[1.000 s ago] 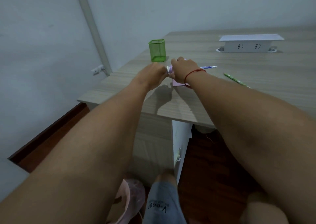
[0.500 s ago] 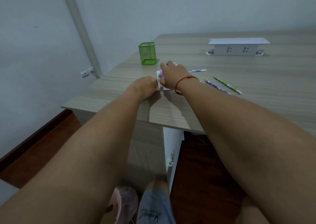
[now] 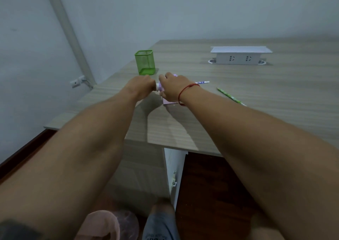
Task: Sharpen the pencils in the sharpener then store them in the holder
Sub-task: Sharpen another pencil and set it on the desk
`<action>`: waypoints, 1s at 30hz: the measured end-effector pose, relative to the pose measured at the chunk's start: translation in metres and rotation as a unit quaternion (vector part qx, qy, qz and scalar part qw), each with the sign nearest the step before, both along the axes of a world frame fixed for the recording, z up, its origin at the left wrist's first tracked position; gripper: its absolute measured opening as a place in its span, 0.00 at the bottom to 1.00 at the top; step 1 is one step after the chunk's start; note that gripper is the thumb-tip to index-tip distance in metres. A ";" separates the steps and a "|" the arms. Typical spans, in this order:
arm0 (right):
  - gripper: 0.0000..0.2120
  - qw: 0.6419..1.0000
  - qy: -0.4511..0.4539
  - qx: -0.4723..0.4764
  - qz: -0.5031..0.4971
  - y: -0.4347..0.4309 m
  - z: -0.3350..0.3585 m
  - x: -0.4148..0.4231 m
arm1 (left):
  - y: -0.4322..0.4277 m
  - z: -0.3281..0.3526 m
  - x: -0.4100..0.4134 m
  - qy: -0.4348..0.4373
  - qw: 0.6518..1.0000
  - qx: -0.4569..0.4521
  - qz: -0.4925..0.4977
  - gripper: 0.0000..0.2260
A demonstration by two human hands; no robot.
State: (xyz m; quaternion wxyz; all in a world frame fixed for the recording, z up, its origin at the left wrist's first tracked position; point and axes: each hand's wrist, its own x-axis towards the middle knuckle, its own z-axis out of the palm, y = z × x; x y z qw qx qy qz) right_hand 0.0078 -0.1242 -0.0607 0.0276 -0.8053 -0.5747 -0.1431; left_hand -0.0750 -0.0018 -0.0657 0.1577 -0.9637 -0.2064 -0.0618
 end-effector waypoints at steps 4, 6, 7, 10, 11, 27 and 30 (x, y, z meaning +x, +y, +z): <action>0.21 1.000 0.002 0.006 -0.007 0.000 0.000 0.001 | 0.003 0.020 0.001 -0.053 0.998 0.027 -0.029 0.11; 0.22 1.000 0.005 0.003 -0.018 0.000 0.000 0.000 | 0.000 0.026 -0.003 -0.064 0.997 0.039 -0.036 0.11; 0.22 1.000 0.008 0.000 -0.025 0.001 0.001 -0.001 | -0.003 0.027 -0.006 -0.065 0.996 0.047 -0.034 0.11; 0.24 0.999 0.024 -0.007 -0.043 0.004 0.001 -0.005 | -0.016 0.031 -0.014 -0.073 0.995 0.062 -0.029 0.13; 0.24 0.999 0.027 -0.010 -0.045 0.005 0.001 -0.006 | -0.021 0.032 -0.018 -0.078 0.994 0.065 -0.027 0.14; 0.20 0.999 0.041 0.004 -0.024 0.003 -0.004 -0.007 | -0.048 -0.020 -0.038 -0.093 0.982 -0.163 0.005 0.12; 0.20 0.999 0.035 0.006 -0.016 0.003 -0.005 -0.005 | -0.036 -0.028 -0.032 -0.064 0.984 -0.165 0.020 0.13</action>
